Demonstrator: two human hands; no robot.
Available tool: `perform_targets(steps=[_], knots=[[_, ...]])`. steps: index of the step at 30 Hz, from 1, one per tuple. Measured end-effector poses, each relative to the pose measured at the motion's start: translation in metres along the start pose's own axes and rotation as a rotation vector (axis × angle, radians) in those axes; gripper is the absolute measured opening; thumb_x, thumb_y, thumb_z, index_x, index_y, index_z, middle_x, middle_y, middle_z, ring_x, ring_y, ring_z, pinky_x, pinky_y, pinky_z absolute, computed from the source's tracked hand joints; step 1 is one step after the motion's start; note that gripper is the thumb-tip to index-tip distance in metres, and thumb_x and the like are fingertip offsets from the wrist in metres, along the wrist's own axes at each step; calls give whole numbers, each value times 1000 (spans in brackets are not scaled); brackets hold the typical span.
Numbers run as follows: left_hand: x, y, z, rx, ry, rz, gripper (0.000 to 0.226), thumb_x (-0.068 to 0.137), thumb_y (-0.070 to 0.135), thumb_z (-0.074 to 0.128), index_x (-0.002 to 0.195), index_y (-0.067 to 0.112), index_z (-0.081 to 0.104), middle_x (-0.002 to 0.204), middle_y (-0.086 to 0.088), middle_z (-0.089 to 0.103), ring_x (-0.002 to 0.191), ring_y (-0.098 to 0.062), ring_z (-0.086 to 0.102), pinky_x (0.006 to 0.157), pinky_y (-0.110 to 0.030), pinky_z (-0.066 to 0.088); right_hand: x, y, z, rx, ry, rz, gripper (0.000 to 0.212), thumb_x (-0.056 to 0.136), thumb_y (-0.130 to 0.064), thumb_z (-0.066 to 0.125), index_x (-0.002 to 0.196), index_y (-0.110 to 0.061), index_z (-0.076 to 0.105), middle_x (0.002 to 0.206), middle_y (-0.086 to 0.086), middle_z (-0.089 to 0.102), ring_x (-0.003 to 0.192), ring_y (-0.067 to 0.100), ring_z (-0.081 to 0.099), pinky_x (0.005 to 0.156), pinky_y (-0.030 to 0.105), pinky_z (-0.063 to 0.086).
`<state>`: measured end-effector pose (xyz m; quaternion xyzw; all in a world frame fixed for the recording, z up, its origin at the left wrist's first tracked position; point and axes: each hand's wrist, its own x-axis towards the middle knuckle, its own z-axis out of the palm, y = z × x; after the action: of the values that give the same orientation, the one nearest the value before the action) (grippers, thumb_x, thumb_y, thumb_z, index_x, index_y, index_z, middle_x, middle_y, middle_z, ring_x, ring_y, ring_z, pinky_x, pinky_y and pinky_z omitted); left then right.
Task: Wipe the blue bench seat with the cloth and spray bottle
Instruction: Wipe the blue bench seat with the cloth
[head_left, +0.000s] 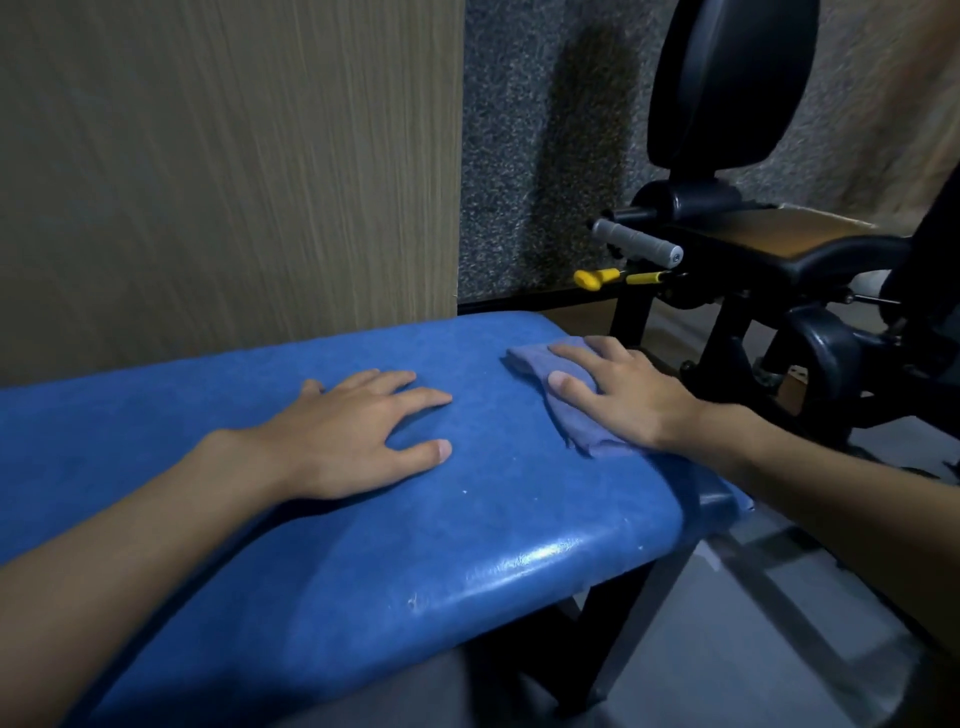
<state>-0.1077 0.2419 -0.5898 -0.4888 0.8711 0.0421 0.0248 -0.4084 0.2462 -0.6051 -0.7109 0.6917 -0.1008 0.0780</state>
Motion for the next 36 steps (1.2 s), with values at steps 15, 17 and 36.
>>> perform_targets(steps=[15,17,36], knots=[[2,-11,2,12,100,28,84,69,79,5,145,48,27,153,18,24,141,-4,18,108,-43,25,-13,-26,2,-185,45,-251,75,75,-83,11,143,-55,24,155,-11,23,146,16,13,113,53,19],[-2,-11,3,-2,81,26,85,69,80,6,146,48,25,156,16,22,143,-4,15,112,-44,22,14,-13,-2,-72,18,-109,72,76,-82,17,142,-55,26,155,-7,23,144,24,19,111,56,24],[3,-27,6,-46,127,38,78,71,68,10,143,48,33,155,18,25,142,-1,16,111,-38,21,-16,-43,2,-195,5,-340,67,81,-75,10,144,-56,23,157,-14,19,146,13,7,115,53,12]])
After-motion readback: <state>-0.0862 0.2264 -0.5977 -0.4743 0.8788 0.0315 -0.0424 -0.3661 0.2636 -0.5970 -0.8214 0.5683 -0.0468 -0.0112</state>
